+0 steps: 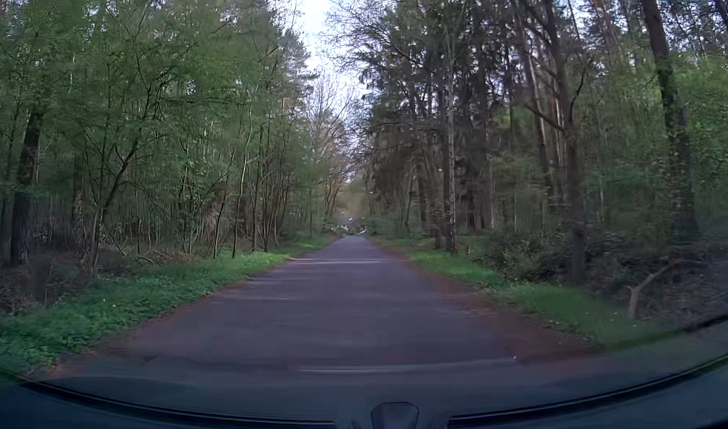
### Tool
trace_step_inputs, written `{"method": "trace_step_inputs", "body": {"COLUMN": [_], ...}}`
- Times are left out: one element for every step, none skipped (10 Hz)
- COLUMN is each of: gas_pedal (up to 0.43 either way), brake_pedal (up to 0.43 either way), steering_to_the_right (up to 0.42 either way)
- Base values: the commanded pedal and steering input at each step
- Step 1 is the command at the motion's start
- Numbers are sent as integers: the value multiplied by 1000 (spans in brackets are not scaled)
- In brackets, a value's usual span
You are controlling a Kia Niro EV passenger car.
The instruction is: Follow the waypoints while adhering to traffic rules and regulations
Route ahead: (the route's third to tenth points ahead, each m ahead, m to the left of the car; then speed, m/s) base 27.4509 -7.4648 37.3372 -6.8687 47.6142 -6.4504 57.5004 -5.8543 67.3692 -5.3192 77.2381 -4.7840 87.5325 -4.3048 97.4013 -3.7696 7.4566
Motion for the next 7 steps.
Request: {"method": "trace_step_inputs", "body": {"gas_pedal": [130, 130, 130, 130, 130, 130, 130], "brake_pedal": [0, 0, 0, 0, 0, 0, 0], "steering_to_the_right": [-12, -12, -13, -12, -12, -12, -12]}}
